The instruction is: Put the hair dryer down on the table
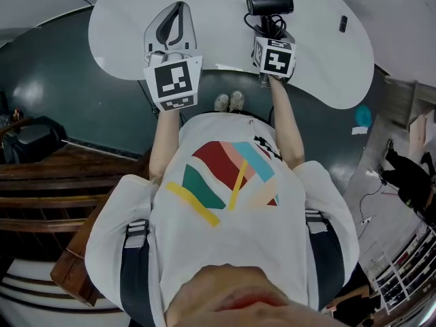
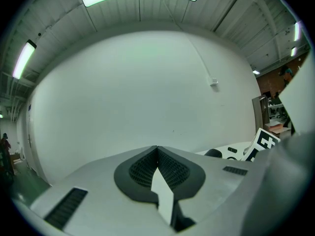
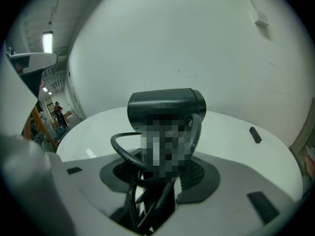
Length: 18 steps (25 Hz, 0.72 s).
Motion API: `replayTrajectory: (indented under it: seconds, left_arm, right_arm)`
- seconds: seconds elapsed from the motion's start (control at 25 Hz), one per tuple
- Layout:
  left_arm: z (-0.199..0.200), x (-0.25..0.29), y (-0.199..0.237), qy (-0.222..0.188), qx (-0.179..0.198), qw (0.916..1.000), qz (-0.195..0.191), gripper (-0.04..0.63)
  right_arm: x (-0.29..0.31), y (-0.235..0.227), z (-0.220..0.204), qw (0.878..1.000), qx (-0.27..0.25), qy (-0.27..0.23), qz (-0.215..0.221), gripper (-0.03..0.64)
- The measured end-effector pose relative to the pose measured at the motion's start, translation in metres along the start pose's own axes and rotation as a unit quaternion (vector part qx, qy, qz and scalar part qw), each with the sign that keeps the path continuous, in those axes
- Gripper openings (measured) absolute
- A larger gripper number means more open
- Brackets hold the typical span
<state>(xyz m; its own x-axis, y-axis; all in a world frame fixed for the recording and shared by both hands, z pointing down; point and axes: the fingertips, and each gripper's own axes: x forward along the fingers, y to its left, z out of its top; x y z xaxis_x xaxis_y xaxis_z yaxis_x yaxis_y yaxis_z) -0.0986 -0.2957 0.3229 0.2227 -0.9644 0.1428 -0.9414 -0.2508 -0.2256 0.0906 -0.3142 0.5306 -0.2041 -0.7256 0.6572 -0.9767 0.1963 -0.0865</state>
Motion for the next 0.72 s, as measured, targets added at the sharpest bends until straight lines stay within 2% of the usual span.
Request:
replayTrajectory:
  seconds: [0.72]
  left_arm:
    - [0.000, 0.006, 0.002, 0.005, -0.007, 1.0000, 0.003, 0.015]
  right_arm:
    - [0.040, -0.011, -0.047, 0.996, -0.006, 0.089, -0.018, 0.216]
